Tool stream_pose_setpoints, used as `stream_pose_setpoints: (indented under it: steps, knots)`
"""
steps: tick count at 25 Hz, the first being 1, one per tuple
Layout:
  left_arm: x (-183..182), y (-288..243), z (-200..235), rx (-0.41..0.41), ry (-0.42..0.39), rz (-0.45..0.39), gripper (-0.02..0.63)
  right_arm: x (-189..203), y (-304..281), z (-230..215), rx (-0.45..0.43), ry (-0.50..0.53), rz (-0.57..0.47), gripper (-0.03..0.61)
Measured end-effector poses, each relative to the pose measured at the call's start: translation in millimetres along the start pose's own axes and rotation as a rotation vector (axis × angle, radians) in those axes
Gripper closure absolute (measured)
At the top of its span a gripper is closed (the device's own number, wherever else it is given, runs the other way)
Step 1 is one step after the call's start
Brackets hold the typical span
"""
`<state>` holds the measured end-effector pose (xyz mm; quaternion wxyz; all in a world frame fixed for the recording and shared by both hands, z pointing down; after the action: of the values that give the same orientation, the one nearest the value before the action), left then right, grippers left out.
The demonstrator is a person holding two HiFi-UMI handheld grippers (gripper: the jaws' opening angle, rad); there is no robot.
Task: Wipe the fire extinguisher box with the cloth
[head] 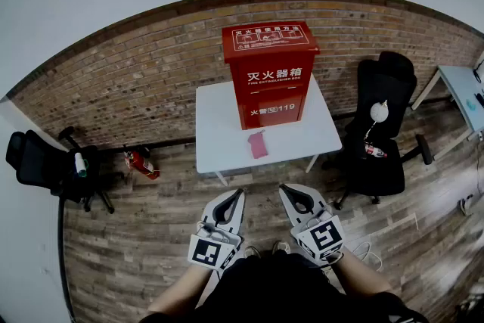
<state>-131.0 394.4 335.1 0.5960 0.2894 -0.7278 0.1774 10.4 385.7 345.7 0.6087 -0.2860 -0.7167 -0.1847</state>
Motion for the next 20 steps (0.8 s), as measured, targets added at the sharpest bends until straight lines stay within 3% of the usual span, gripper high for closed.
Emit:
stream_pose_setpoints:
  steps: [20]
  knots:
    - [12, 12, 14, 0.013, 0.02, 0.014, 0.586, 12, -19, 11, 0.016, -0.033, 0.045, 0.56]
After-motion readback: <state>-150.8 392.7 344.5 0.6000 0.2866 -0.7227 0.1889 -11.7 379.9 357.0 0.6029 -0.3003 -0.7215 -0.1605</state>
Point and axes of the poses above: the fingertips, and each gripper's own axes: y backward along the fingers, z to its left, x out of its underside, the point moved 4 cm from there along y, backward along the fingers, and after that the axes turned 14 degrees about -y, right-handed, at the moved point
